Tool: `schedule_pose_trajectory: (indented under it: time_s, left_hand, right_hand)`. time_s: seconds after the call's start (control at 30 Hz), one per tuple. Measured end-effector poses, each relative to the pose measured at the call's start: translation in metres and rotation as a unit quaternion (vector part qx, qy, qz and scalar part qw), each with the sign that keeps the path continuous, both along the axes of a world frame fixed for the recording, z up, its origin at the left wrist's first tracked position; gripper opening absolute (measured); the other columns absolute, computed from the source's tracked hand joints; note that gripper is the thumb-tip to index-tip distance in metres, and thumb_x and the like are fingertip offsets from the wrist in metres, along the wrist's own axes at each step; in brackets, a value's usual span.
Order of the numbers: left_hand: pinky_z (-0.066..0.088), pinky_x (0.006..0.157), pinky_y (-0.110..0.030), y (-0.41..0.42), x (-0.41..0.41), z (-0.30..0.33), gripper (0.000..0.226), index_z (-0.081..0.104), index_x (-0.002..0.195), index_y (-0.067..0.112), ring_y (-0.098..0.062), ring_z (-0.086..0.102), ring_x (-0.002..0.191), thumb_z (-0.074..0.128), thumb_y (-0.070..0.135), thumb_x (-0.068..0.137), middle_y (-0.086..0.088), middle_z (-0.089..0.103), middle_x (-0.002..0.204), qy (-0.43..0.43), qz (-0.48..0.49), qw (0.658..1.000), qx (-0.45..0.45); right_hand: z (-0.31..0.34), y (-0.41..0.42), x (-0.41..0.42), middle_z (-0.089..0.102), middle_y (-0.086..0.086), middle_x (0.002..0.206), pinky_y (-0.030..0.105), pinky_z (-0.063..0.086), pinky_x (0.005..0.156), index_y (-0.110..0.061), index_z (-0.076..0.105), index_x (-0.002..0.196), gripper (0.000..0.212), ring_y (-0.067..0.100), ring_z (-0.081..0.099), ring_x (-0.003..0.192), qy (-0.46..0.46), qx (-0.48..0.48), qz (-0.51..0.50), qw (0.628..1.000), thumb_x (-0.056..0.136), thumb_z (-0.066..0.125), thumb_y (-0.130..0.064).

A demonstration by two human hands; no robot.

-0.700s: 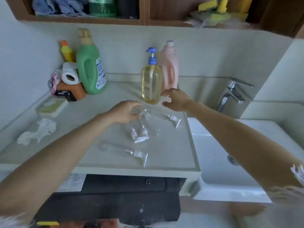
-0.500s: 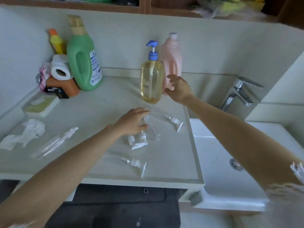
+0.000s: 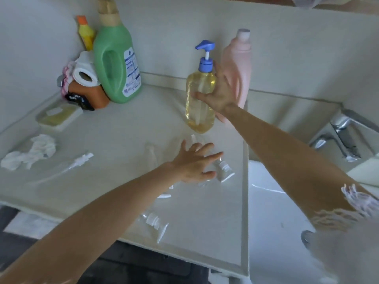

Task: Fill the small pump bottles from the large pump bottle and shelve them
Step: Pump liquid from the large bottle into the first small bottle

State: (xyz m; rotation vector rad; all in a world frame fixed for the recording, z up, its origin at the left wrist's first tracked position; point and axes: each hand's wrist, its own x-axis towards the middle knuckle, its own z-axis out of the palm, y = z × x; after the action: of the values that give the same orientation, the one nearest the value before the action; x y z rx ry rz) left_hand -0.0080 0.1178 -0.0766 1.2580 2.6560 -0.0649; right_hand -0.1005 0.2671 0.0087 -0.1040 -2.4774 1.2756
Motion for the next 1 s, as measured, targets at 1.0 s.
schedule_pose_trajectory:
  time_s: [1.0]
  left_hand:
    - [0.004,0.113,-0.06,-0.116,-0.028,-0.001,0.057,0.02,0.146,0.039,-0.02,0.0,0.148,0.038,0.056,0.094,0.016,0.004,0.159,-0.018,0.1,0.994,0.036]
  right_hand:
    - [0.038,-0.005,0.198,0.064,-0.003,0.113,0.032,0.039,0.081,-0.037,0.05,0.13,0.07,0.026,0.058,0.109,-0.154,0.257,-0.138,0.944,0.069,0.074,-0.06]
